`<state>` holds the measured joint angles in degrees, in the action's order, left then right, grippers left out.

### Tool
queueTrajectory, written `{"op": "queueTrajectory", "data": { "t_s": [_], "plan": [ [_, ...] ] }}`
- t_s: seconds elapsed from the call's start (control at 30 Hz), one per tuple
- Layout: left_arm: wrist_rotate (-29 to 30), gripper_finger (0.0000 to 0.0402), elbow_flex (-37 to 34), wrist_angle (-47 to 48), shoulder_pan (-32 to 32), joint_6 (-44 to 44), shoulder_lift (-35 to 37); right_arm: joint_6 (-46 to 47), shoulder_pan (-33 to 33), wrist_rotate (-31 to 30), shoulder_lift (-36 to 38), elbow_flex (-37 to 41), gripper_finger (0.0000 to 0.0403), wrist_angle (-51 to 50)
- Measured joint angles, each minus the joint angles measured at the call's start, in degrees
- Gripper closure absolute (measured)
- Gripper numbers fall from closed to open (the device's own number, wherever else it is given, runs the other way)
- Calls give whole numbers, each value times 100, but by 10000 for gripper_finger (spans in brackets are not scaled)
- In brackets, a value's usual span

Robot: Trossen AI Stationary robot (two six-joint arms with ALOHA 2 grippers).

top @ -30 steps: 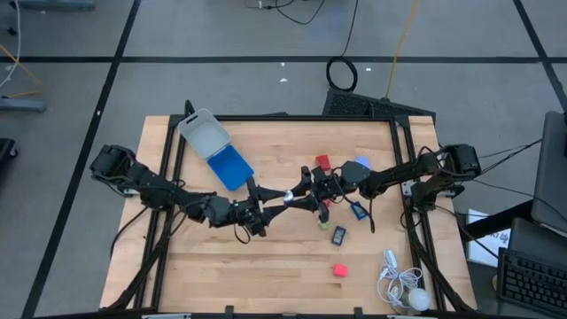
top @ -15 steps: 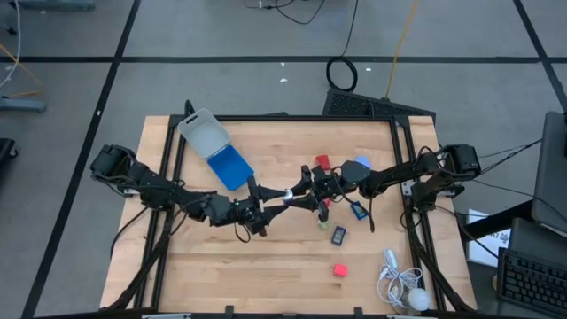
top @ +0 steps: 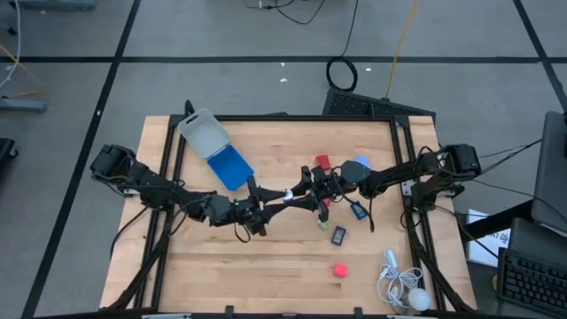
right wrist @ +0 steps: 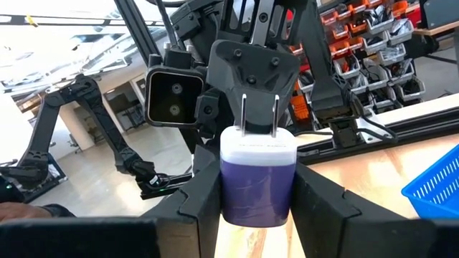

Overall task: Pick & Place Office items
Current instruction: Put the violet charger adapter into the gray bin

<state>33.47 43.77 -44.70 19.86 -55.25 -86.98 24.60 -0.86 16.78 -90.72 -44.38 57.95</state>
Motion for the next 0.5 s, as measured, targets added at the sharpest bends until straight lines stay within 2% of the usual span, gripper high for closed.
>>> {"op": "queueTrajectory", "data": {
  "t_s": [0.13, 0.37, 0.5],
  "plan": [
    [-2, 218, 0, -3, -2, 93, 0, -26, 0, 0, 0, 0, 272, 2],
    [-153, 238, 0, 131, -2, 6, 0, -20, 0, 147, -2, 4, 272, -6],
    [-164, 207, 0, 96, -7, 80, 0, -44, 0, 151, -2, 4, 272, 11]
  ]
}}
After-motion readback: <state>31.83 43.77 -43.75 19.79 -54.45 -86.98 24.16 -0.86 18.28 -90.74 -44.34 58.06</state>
